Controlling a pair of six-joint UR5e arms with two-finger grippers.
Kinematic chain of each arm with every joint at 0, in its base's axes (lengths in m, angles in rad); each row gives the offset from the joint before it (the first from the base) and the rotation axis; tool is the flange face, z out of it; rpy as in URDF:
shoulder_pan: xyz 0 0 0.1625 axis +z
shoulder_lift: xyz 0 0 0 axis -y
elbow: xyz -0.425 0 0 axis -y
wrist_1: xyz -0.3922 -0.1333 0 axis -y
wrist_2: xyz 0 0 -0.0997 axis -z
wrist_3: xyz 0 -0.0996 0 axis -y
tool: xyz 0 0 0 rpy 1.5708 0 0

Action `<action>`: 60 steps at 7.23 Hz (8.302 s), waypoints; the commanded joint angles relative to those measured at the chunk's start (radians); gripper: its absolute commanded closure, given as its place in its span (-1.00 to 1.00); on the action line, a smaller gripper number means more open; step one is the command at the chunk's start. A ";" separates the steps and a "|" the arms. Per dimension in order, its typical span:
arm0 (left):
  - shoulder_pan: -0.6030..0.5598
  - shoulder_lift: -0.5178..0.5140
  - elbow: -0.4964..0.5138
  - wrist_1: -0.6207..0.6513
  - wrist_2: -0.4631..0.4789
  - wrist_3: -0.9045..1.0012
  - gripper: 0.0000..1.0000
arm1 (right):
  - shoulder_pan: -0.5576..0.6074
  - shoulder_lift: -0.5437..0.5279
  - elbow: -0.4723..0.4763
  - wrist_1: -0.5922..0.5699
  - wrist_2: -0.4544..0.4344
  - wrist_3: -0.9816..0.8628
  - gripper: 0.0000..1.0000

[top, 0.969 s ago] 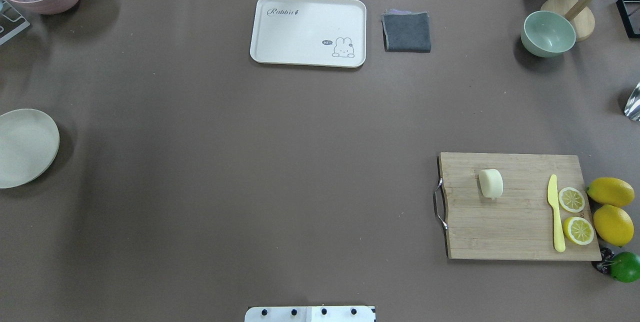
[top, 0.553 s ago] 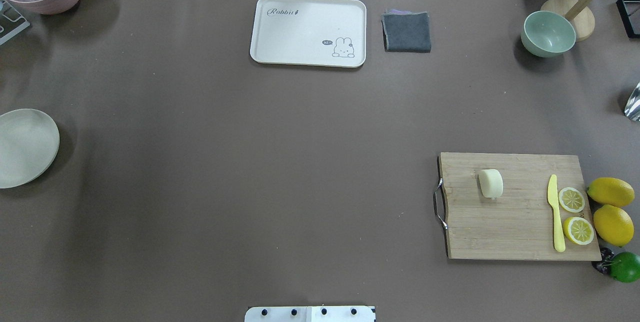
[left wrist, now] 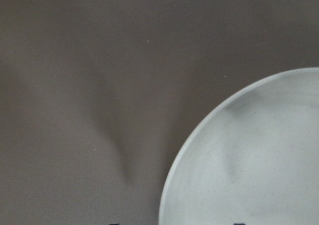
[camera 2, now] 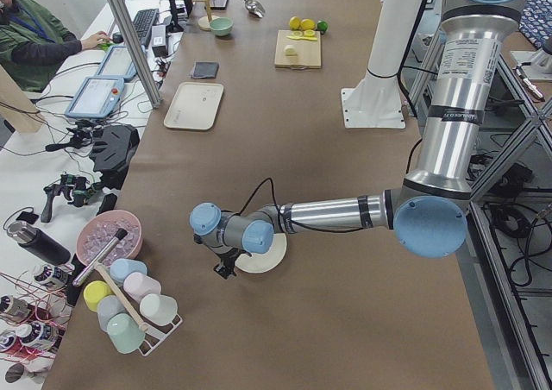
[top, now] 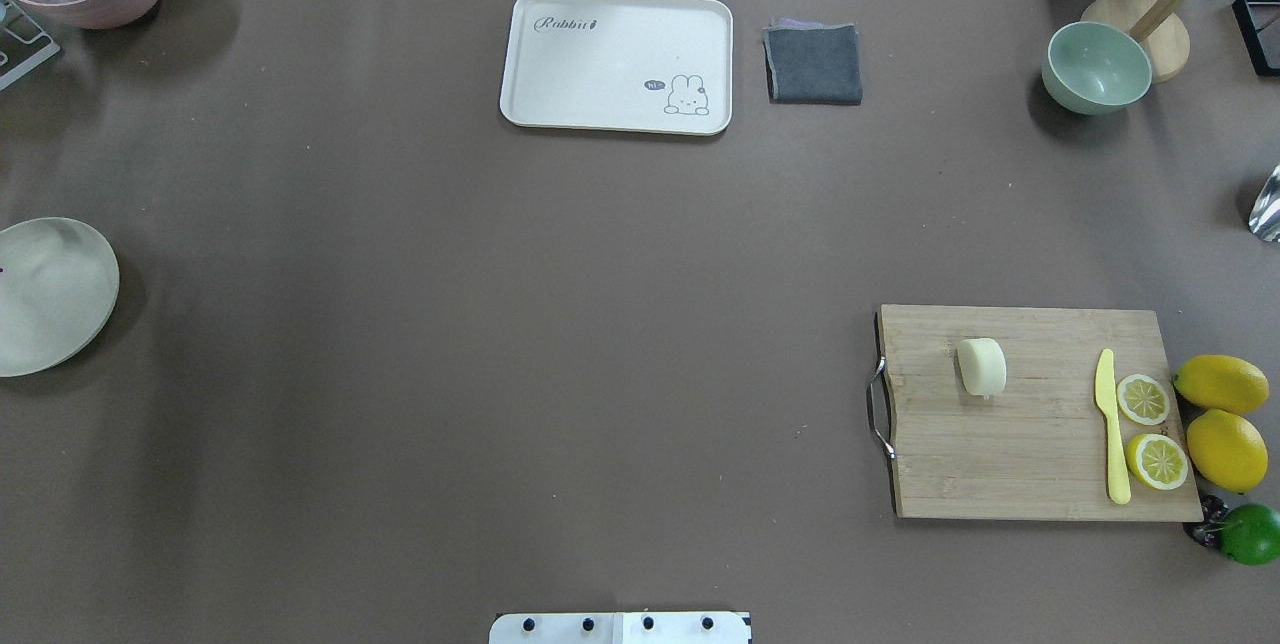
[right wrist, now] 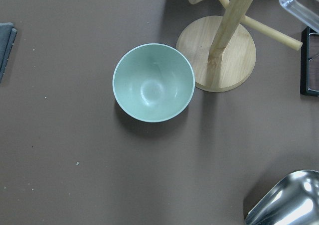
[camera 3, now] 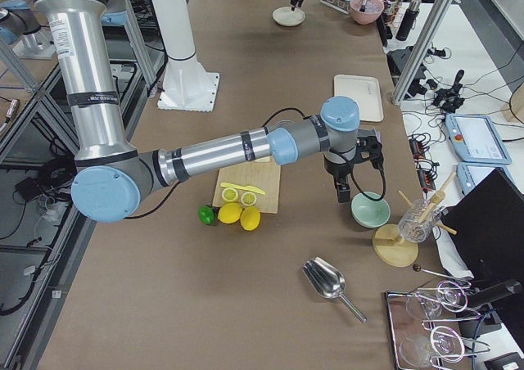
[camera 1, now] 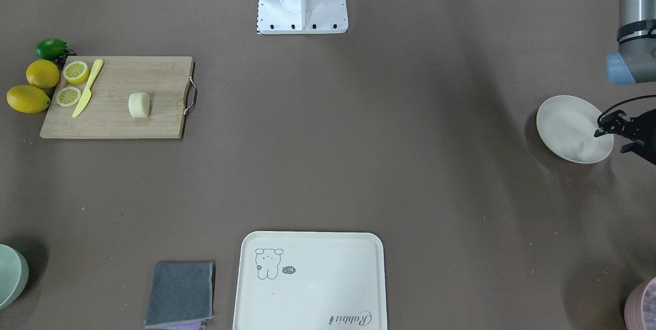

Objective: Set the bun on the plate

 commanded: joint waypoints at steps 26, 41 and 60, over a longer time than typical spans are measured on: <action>0.619 -0.470 -0.313 -0.173 0.315 -1.353 1.00 | -0.067 0.015 0.002 -0.002 0.002 0.000 -1.00; 0.035 -0.309 -0.360 -0.200 -0.028 -0.980 -0.95 | -0.396 0.072 0.167 -0.009 -0.034 0.531 -1.00; 0.041 -0.224 -0.403 -0.219 0.041 -0.963 -0.95 | -0.757 -0.106 0.208 0.083 -0.221 0.635 -0.98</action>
